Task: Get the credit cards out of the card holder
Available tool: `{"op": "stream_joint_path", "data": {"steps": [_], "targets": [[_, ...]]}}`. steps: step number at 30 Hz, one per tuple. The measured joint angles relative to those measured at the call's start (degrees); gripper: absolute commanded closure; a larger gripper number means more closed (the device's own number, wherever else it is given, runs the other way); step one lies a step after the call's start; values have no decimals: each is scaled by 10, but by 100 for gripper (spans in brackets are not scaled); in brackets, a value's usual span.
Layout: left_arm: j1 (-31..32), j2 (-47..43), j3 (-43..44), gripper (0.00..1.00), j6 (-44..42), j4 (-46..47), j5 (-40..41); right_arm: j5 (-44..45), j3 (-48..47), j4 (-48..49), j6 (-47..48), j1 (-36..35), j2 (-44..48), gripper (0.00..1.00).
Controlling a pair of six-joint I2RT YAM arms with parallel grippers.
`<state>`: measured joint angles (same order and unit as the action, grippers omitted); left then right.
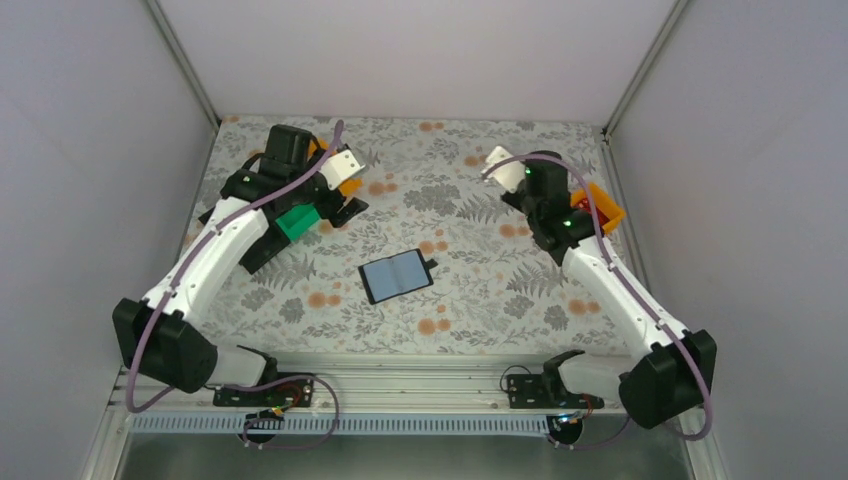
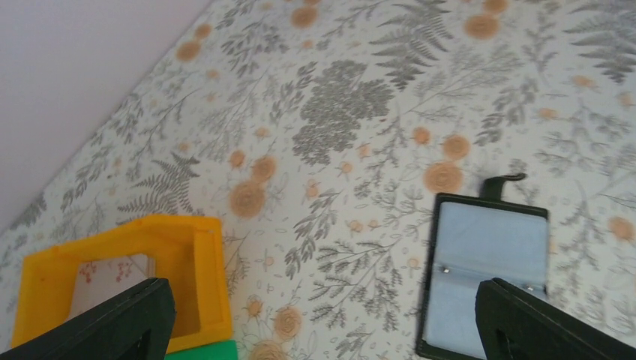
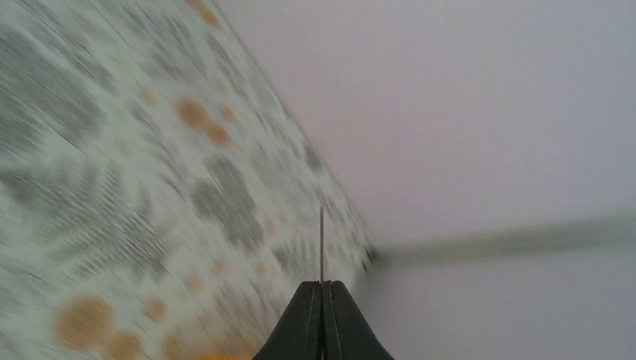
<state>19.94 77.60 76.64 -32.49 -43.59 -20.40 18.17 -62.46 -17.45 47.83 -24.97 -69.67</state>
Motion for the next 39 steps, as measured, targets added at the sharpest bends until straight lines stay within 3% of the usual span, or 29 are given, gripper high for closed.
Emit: {"op": "stream_joint_path", "data": {"steps": [7, 19, 26, 33, 39], "targets": [[-27, 24, -41, 0, 23, 85, -15, 65, 53, 95, 18, 159, -40, 96], [-31, 25, -59, 0, 16, 110, -28, 57, 115, 183, 33, 283, -168, 96], [-32, 43, -48, 0, 14, 102, -42, 52, 118, 213, 44, 305, -215, 96], [-32, 59, -35, 0, 5, 92, -53, 74, 94, 223, 56, 312, -319, 96], [-32, 66, -26, 0, -1, 78, -64, 74, 94, 235, 69, 315, -318, 96]]}}
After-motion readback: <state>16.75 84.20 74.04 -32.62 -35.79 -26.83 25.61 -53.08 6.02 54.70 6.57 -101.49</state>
